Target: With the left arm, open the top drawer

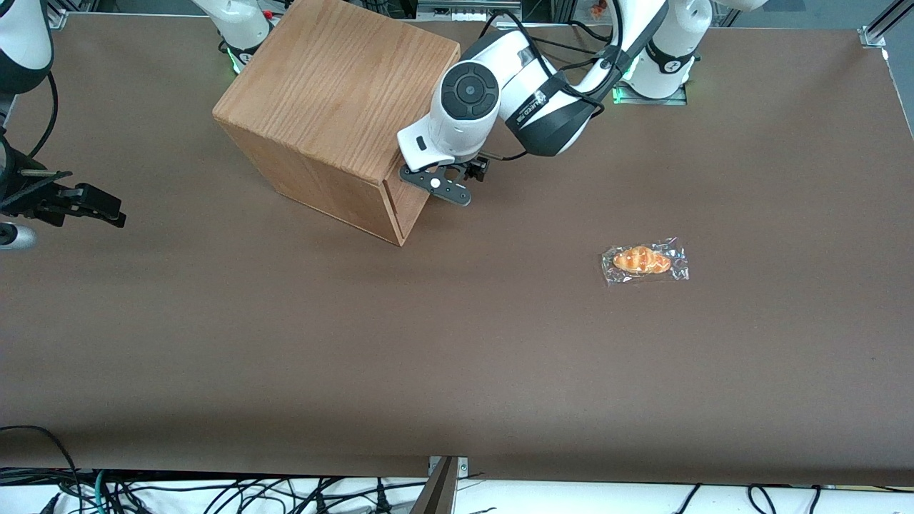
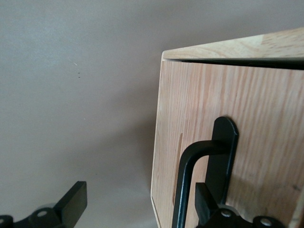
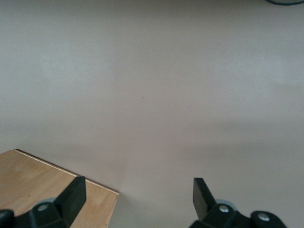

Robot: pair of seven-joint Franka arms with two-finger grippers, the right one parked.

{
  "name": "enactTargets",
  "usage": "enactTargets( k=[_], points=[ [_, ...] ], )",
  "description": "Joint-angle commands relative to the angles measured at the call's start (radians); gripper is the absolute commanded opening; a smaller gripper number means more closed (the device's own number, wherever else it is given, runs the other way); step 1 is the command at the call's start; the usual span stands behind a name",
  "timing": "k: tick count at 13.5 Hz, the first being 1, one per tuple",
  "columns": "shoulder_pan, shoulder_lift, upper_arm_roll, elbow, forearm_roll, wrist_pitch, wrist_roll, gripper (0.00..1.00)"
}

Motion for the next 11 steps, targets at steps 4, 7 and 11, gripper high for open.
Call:
enactTargets(
  k=[4,7,11],
  points=[
    [-0.02,0.006,0.007,-0.018,-0.014,0.05,0.015,1.0],
    [-0.022,0.008,0.007,-0.02,-0.006,0.051,0.015,1.0],
    [-0.013,0.006,0.009,-0.037,-0.002,0.051,0.013,1.0]
  ],
)
